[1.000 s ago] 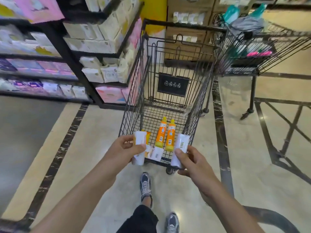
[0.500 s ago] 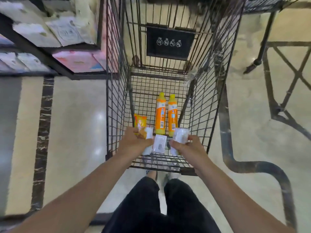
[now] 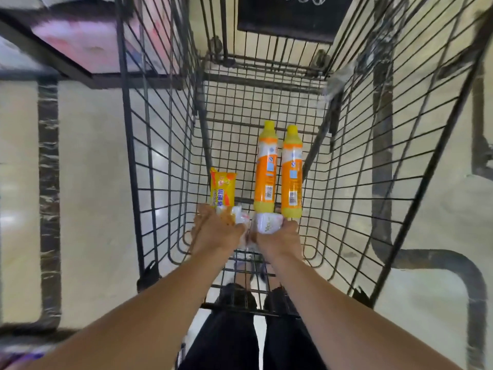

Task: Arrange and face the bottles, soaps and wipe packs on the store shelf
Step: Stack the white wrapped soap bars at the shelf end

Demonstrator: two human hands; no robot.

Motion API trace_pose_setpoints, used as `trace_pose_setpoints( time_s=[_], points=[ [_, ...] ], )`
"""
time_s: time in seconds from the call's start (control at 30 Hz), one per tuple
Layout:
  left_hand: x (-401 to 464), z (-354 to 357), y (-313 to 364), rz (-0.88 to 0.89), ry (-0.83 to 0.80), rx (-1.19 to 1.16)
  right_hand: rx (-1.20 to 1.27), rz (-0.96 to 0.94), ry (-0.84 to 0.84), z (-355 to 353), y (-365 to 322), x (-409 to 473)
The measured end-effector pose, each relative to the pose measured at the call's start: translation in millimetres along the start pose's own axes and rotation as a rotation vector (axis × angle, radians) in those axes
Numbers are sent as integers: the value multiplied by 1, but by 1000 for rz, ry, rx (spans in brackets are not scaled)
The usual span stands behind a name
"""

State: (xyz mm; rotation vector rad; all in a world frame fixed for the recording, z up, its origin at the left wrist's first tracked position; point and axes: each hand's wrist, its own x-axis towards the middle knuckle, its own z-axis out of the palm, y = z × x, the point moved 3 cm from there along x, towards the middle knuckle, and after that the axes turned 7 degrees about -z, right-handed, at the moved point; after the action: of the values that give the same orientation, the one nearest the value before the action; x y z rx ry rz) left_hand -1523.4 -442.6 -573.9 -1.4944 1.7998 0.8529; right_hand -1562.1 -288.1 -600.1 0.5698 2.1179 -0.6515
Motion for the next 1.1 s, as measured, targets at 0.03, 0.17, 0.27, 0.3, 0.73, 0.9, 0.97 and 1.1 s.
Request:
trace_pose_setpoints(
  time_s=[0.03,0.17,0.27,0.3,0.73,0.9,0.97,1.1],
  points=[
    [3,5,-3,-12,15,16,-21,24,9,6,4,2],
    [15,21,-11,-52,58,69,-59,42,71,16,9,4],
    [18,31,-11,-72,61,50,-49,33,74,18,10,5],
    [16,32,-10,-67,70,48,-42,31,67,18,11,5],
    [-5,23,-6,26,51,-30,28,-43,-56,-11,1,-7],
    [-40,-23,15,322,68,-135,-37,-223,-37,-49,-35,-41],
    [-68,-55,24,443,21,-231,12,-361,-73,-73,-60,-65],
    [-136,-134,20,545,15,-313,88,-649,-234,-132,-102,-140]
  ],
)
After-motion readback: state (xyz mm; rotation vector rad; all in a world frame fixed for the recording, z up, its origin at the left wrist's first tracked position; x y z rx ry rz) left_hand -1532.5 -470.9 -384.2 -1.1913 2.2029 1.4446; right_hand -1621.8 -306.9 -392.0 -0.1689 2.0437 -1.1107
